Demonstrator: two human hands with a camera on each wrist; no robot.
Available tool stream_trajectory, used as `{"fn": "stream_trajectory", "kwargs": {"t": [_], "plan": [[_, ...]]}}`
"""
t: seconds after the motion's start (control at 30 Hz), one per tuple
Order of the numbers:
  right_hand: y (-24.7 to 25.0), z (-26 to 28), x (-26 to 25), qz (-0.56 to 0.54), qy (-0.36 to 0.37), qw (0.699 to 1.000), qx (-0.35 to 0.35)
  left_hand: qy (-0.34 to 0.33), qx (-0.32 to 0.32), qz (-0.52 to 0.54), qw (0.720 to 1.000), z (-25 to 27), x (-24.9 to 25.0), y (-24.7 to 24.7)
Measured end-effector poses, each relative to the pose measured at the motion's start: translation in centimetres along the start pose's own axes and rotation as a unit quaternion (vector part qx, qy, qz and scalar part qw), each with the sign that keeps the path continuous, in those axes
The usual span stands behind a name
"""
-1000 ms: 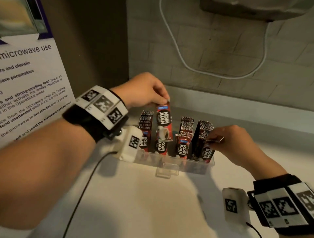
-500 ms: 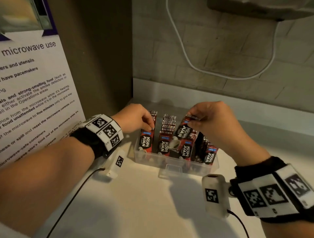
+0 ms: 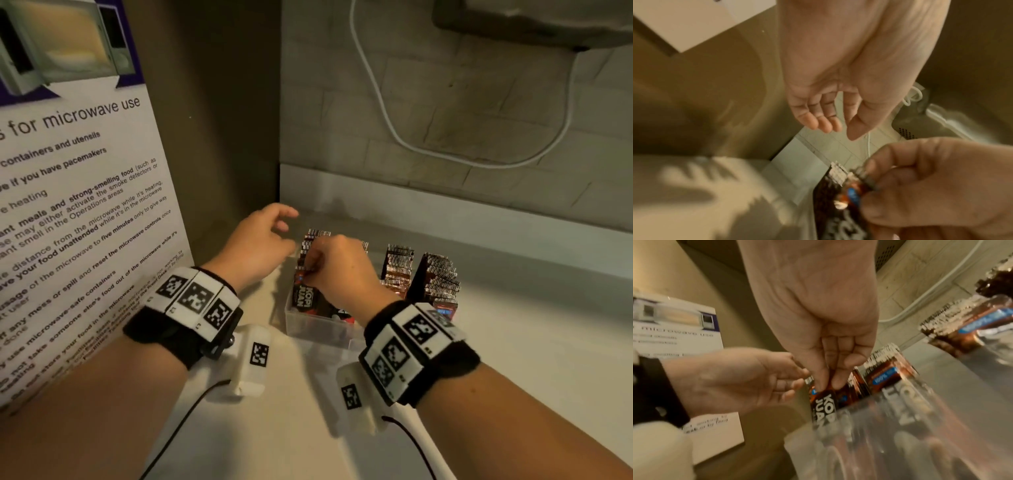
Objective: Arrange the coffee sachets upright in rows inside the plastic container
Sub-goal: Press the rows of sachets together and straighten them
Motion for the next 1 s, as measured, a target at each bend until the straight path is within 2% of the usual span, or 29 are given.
{"fn": "stream_trajectory", "kwargs": {"t": [0.13,0.23,0.27,0.33,0.4,0.57,0.73,1.0], "plan": [[0.5,0.6,0.5,0.038,-0.014,0.998,0.040,0.151,-0.049,0.090,0.983,1.9,-2.9,-1.9],[2.4,1.6,1.7,-0.017,-0.072,0.993,0.089,0.212,-0.097,0.143,0.962,2.9,-4.9,-3.2],[2.5,1.9,1.9,-0.030,-0.088,0.993,0.077,0.221,-0.113,0.158,0.956,3.2,-5.2,-3.6],[1.7,2.4,1.7,-0.036,-0.096,0.995,-0.006,0.227,-0.130,0.191,0.946,3.5,-5.7,-4.3],[0.4,2.6,1.0,-0.015,-0.073,0.993,-0.091,0.224,-0.122,0.225,0.940,3.4,-6.1,-4.7],[-1.5,2.0,0.5,0.017,-0.078,0.981,-0.178,0.219,-0.094,0.271,0.933,3.6,-5.8,-5.1],[-2.7,1.1,0.2,0.026,-0.095,0.979,-0.181,0.210,-0.093,0.299,0.926,3.6,-5.6,-5.4],[-3.0,1.3,0.1,0.048,-0.111,0.986,-0.118,0.190,-0.089,0.302,0.930,3.7,-5.0,-5.5]]}}
Point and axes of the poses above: each hand's wrist, its own z-axis away from the middle knuckle, its own y-axis out of the back of the hand, x = y × z, the point moved 5 cm from there along -z, towards the middle knuckle, and after that the axes turned 14 degrees about z, right-handed, at the moved point
